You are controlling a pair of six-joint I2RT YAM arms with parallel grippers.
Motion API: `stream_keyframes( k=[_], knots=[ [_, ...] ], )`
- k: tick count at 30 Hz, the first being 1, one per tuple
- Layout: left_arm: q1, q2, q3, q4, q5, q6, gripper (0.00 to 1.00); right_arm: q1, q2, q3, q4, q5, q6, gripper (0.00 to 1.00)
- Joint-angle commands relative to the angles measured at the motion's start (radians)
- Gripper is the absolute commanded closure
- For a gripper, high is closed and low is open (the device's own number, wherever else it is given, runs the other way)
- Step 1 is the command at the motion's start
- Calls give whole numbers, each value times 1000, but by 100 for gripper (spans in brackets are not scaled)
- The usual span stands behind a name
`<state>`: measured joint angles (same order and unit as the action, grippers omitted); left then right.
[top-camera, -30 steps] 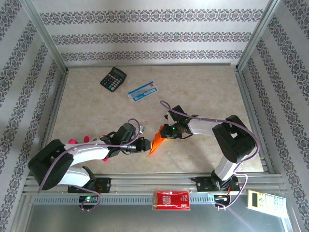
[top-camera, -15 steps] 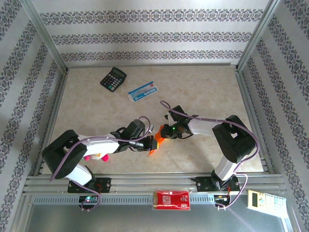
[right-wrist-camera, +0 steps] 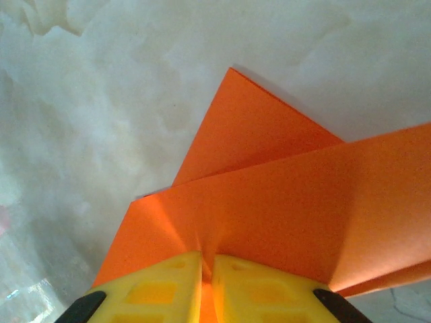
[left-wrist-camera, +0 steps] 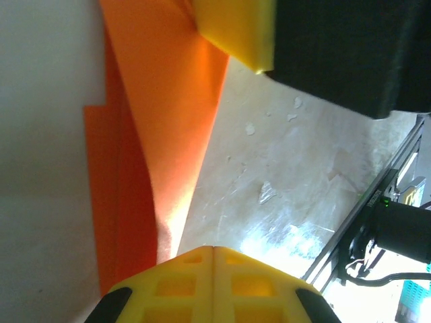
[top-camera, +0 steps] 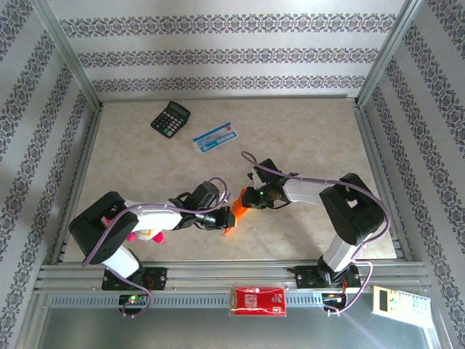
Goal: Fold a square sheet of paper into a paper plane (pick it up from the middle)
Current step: Fold the wing for the fifth time at the center of the table.
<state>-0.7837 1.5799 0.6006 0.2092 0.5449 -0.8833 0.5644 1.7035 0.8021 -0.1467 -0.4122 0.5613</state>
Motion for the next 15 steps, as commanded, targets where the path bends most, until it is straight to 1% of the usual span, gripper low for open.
stream_keyframes(
  k=[1,6,15],
  knots=[
    [13,27,-19,28,15,-11,100,-12,41,-40,-63,84,-8,80],
    [15,46,-23,49,26,-17,100,-14,42,-39,-62,84,-9,80],
    [24,48,-32,35,16,-8,100,-13,47,-41,-59,81,-8,80]
  ],
)
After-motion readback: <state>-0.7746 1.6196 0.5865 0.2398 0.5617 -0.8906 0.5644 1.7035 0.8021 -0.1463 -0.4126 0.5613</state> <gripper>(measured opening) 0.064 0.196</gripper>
